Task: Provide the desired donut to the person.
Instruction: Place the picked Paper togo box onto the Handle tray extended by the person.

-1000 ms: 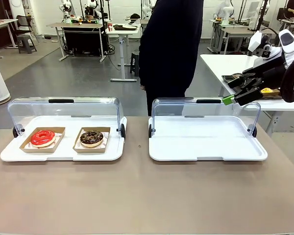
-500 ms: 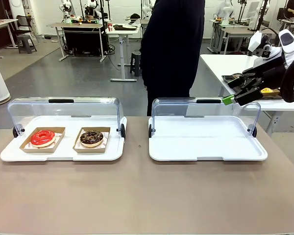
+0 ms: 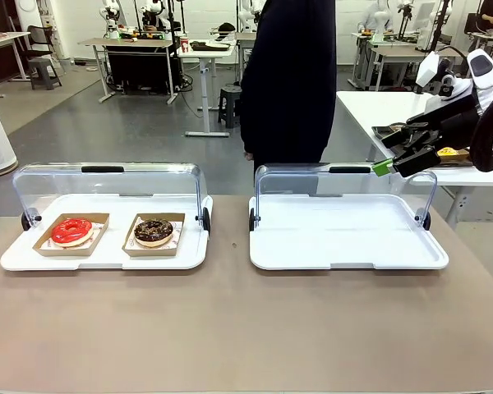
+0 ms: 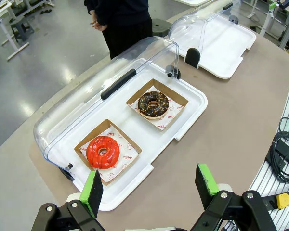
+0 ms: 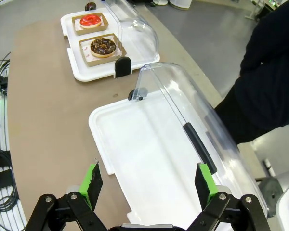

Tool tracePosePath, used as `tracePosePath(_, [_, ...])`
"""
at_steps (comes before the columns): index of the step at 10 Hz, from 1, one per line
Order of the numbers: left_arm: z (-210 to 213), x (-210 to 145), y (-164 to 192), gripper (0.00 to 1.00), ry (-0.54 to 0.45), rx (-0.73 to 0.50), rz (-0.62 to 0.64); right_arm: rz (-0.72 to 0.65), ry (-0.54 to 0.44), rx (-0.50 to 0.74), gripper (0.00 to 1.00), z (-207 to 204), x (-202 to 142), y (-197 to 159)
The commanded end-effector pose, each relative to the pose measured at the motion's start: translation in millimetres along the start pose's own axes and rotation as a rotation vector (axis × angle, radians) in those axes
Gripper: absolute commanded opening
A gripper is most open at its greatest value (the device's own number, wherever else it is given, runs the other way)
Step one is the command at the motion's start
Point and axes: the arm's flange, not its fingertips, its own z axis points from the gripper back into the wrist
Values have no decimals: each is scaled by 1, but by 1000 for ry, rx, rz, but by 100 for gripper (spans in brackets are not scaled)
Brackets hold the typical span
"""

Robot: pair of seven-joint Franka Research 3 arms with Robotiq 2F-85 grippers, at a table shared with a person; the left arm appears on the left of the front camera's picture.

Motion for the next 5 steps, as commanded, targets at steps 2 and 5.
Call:
tracePosePath(2, [0,-1,1,100,-6,-8,-3,3,-8,8,100,-1,0,0])
tracePosePath(5, [0,-1,1,100,-6,-8,-3,3,-8,8,100,-1,0,0])
